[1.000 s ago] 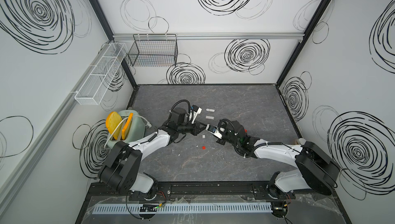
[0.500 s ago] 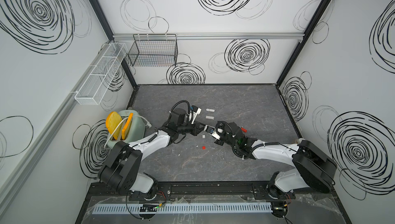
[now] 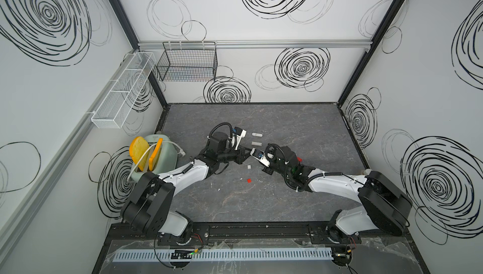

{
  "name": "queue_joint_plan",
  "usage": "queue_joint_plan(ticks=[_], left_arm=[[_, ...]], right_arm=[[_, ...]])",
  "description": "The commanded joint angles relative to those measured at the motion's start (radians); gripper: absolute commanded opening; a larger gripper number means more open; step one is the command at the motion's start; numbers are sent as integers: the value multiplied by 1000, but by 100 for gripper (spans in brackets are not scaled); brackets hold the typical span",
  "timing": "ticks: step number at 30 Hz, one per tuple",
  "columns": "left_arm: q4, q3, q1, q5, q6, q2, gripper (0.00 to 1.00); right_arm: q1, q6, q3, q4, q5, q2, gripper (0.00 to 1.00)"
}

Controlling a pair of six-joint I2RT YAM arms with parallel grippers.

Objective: Close the usb drive cover
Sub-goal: Close the cover of the USB drive, then place the USB drive at the center of the board.

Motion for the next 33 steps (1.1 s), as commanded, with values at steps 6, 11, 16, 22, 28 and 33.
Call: queue_joint_plan(ticks=[6, 11, 16, 22, 28, 33], left_arm=[[-30, 0, -53, 37, -11, 39, 0], [0, 7, -15, 10, -51, 36, 0], [8, 38, 45, -85, -130, 33, 0], [31, 65, 96, -139, -230, 59, 0], [70, 111, 92, -105, -327, 118, 0], [120, 130, 72, -77, -390, 186, 0]], right_arm=[[20, 5, 106, 228, -117, -33, 8], [-37, 29, 52, 155, -111, -87, 37], [-81, 35, -26, 14, -95, -224, 57], [-163, 64, -62, -175, -68, -413, 76], [-262, 92, -63, -357, -65, -567, 92], [-320, 129, -105, -477, -89, -656, 99]])
